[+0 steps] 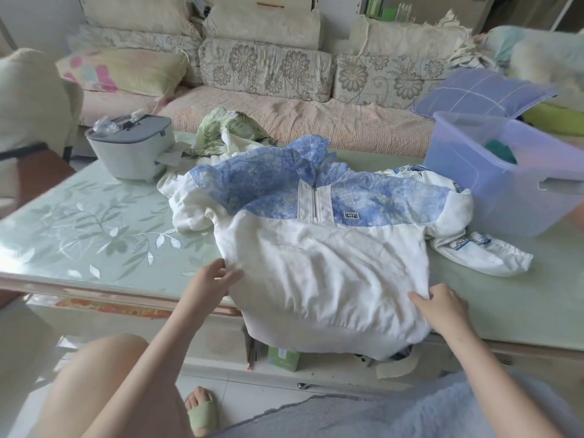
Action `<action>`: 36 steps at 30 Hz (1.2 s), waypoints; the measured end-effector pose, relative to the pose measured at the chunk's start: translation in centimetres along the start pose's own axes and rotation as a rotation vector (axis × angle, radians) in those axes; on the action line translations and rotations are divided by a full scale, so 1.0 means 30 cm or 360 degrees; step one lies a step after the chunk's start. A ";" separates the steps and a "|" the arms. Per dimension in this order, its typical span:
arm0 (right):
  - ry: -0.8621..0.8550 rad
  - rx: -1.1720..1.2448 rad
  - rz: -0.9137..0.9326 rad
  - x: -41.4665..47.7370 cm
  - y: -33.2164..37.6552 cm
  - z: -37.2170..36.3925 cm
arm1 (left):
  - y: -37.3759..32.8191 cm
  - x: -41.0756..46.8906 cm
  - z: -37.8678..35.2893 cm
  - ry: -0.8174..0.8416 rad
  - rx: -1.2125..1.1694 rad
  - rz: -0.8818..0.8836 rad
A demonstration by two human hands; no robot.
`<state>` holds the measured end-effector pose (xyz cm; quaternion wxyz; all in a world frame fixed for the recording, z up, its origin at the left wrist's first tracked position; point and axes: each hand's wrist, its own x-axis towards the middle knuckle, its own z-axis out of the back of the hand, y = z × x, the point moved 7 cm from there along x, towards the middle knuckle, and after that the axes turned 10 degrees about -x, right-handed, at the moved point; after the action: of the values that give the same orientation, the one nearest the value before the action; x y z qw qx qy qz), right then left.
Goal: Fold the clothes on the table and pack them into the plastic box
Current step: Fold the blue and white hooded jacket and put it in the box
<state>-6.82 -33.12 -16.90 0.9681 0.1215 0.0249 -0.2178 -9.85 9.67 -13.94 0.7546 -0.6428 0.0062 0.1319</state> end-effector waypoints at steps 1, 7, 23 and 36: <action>0.0019 0.0019 0.0014 -0.008 0.005 -0.001 | 0.007 -0.004 -0.001 0.0039 -0.0030 0.0005; -0.0220 0.0572 0.0072 -0.055 0.021 0.083 | 0.051 -0.040 -0.033 0.0358 -0.0070 0.0139; -0.0274 0.0692 0.0067 -0.050 -0.004 0.128 | 0.066 -0.004 0.042 -0.0229 -0.0460 0.0188; 0.0452 0.1226 0.0048 -0.109 0.043 0.019 | 0.061 -0.054 -0.061 0.0236 -0.0600 0.0301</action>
<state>-9.23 -30.76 -15.71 0.8417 0.5043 0.0732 -0.1782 -11.51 7.83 -15.73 0.6028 -0.7770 0.0972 0.1531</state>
